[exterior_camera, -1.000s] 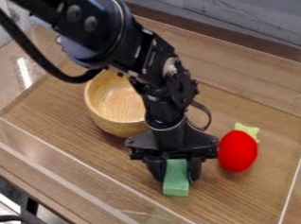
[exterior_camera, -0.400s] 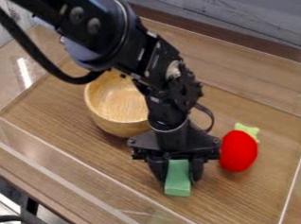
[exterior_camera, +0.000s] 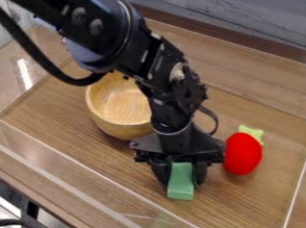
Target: Put the green block in the brown bowl
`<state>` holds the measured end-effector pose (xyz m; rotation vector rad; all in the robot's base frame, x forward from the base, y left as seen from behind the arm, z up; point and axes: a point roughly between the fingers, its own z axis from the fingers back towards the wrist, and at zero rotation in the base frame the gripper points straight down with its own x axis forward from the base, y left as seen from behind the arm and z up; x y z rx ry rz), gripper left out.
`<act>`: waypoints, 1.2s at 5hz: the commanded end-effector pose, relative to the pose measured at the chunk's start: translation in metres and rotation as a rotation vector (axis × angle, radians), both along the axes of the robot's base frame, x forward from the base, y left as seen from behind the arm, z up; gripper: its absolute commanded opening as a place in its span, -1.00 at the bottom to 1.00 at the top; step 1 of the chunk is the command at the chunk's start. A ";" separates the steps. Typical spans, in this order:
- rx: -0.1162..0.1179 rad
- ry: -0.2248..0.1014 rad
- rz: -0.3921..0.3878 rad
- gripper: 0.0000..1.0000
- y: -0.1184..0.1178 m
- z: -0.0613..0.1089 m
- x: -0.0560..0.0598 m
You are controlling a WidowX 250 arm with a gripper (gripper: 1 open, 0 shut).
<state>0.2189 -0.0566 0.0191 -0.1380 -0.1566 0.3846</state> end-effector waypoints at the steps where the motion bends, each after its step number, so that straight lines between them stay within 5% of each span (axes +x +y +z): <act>1: 0.003 -0.021 -0.007 -1.00 0.001 0.003 0.006; 4: -0.001 -0.091 0.005 -1.00 0.017 0.074 0.011; 6: 0.005 -0.123 0.080 -1.00 0.072 0.094 0.027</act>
